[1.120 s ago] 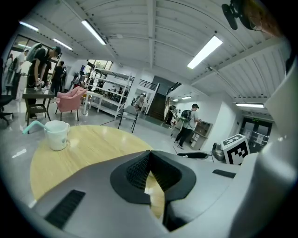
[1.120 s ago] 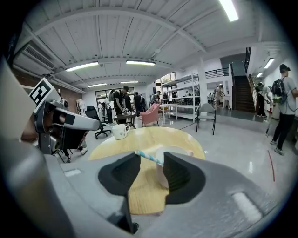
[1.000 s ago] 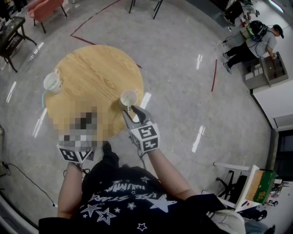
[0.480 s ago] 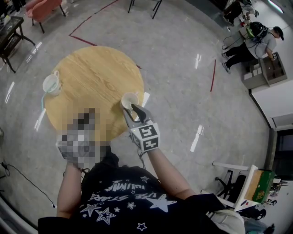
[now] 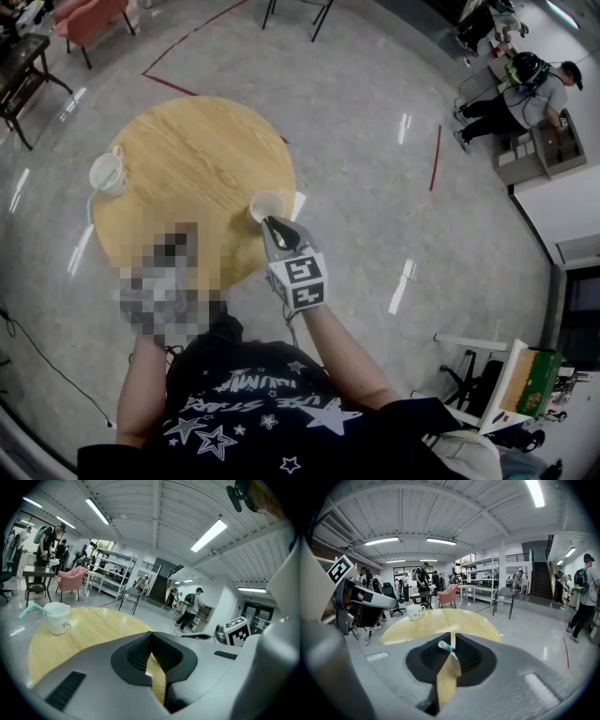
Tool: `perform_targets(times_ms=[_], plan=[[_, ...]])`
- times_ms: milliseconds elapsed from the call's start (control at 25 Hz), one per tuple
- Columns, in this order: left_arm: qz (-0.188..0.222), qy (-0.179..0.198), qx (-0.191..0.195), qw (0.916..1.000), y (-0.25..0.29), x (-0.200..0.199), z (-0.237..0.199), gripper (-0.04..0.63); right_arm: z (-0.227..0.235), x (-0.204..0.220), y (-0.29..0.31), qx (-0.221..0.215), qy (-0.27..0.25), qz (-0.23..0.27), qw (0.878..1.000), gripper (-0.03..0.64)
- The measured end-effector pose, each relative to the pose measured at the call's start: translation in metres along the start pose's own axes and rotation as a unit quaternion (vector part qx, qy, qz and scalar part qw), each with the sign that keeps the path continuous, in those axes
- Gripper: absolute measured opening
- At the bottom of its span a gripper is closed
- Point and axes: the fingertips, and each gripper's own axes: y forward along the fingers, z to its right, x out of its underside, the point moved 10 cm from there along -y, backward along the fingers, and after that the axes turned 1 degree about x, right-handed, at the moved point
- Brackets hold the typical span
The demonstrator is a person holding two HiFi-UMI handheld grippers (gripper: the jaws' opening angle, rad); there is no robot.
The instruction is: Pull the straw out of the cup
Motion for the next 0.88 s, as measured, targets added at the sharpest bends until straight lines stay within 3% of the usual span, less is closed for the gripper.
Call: perform_targets(times_ms=[880], plan=[[0.014, -0.003, 0.002, 0.9999, -0.012, 0.002, 0.009, 0.006, -0.006, -0.021, -0.022, 0.008, -0.035, 0.036, 0.999, 0.023]])
